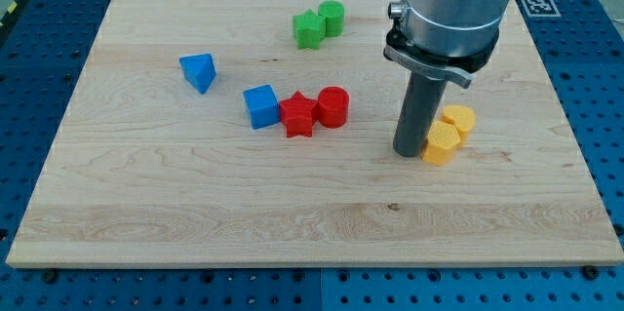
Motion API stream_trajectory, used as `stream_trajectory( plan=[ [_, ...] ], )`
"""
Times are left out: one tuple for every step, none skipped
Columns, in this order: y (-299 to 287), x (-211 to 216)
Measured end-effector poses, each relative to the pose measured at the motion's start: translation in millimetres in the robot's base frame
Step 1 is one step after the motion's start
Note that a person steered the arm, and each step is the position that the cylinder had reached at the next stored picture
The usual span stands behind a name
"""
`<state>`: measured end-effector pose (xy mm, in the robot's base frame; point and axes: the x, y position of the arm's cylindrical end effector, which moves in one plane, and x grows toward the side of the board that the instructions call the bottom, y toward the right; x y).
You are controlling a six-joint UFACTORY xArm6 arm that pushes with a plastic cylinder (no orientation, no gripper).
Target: Slightly push the red blocks below
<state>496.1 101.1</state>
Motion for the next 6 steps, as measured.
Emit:
stream_trajectory(
  plan=[
    [-12.5,-37.3],
    [-13.0,-71.4],
    [-28.2,-74.9],
    [-71.6,-73.9],
    [-108.8,-67.4],
    [-142.3,-56.2]
  ],
)
